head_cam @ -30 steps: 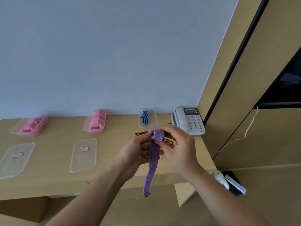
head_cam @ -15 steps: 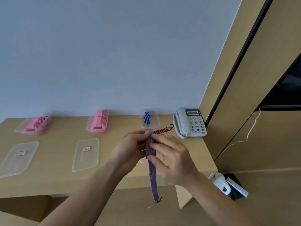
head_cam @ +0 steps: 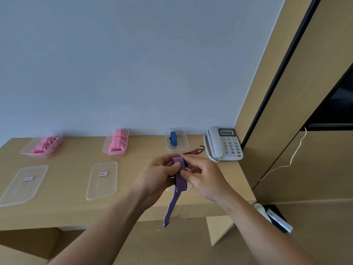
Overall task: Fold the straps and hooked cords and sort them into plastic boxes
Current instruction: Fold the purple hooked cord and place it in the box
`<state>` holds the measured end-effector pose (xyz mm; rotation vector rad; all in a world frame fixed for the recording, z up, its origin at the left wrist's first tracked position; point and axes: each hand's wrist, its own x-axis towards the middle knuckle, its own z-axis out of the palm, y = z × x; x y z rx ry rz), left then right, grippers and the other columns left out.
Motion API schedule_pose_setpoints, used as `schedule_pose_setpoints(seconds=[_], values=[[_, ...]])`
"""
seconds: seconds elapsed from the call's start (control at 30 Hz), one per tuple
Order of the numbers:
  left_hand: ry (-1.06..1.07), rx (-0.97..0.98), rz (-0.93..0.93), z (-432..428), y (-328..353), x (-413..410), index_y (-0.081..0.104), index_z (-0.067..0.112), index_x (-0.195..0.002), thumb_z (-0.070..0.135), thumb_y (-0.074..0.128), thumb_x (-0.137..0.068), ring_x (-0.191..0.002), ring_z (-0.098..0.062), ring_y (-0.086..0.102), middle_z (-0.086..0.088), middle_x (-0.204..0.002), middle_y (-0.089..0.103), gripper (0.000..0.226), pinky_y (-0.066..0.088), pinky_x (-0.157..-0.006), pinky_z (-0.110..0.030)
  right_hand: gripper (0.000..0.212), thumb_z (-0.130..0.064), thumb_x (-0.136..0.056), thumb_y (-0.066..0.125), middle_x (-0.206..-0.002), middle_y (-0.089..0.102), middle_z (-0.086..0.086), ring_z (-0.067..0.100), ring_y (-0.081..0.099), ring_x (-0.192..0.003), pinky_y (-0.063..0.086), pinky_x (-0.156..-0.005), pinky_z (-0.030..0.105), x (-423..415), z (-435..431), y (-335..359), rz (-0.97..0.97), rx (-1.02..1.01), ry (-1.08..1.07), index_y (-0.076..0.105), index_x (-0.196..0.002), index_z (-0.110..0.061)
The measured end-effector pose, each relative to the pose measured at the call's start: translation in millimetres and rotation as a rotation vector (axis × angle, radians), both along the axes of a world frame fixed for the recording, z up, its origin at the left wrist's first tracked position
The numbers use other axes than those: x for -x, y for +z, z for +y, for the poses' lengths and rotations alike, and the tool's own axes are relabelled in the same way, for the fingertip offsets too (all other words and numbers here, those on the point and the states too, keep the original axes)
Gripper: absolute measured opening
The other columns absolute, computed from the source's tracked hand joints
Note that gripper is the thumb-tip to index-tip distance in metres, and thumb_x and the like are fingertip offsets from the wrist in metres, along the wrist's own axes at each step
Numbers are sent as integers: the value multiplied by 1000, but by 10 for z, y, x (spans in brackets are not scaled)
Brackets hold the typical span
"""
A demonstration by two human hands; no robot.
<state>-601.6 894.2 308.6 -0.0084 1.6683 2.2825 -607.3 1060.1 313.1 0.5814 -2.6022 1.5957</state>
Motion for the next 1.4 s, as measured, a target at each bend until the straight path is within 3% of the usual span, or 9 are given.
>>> schedule_pose_setpoints(seconds=[0.1,0.33,0.47,0.53,0.63,0.77,0.9,1.23,1.4], values=[[11,14,-6,13,-11,15,71,5,-119,-1,50,-104,-96,-26,72,-19,-113,76,27,58,-91,-46,43,0,-89,67,-115,65,-20,-13,59,-106,47,-91,13,-6,-40,-30,-41,29,-2,67,-125,-23],[-73,-10,-25,5,-17,-1,76,17,-111,1,57,-100,-88,-23,72,-13,-105,79,27,61,-85,-41,42,13,-79,71,-105,75,7,24,70,-100,56,-90,36,80,26,-18,-264,208,3,57,-110,-11],[-74,-48,-46,20,-37,-16,74,13,-118,11,65,-94,-95,-32,67,-34,-119,68,25,62,-83,-39,57,14,-71,77,-102,76,4,29,69,-99,57,-89,44,119,75,31,-253,191,12,55,-113,-17],[-78,-23,-26,48,-46,-2,70,12,-123,14,63,-98,-96,-30,67,-27,-118,72,27,61,-84,-37,59,17,-71,76,-100,75,4,31,69,-97,57,-88,45,134,89,50,-238,171,18,56,-114,-18],[-86,35,-12,79,-20,24,70,14,-122,27,56,-103,-92,-20,72,-10,-112,78,27,60,-79,-30,61,18,-71,74,-99,75,3,28,70,-94,59,-83,39,155,104,84,-200,136,10,59,-114,-23],[-65,94,-61,86,-39,34,73,19,-118,38,50,-106,-95,-25,74,-8,-106,78,32,58,-79,-34,60,16,-75,72,-101,73,-3,15,69,-89,56,-71,22,141,103,148,-170,126,-23,62,-116,-27],[-66,132,-100,104,-120,16,70,10,-120,36,48,-106,-89,-28,74,-15,-104,78,37,55,-88,-39,59,13,-75,72,-103,73,-6,17,68,-94,58,-76,28,173,127,226,-96,91,-61,61,-112,-31],[-16,189,-226,203,-79,8,71,4,-115,49,52,-103,-85,-33,78,-20,-98,79,50,64,-75,-34,51,9,-72,74,-105,71,-14,1,66,-101,56,-89,28,158,107,275,209,15,-162,64,-111,-23],[-9,187,-248,197,-34,-24,76,9,-109,59,53,-99,-91,-33,79,-16,-99,80,55,61,-74,-33,41,11,-72,73,-93,71,-2,18,68,-87,53,-81,27,74,86,173,472,-61,-179,68,-105,-14]])
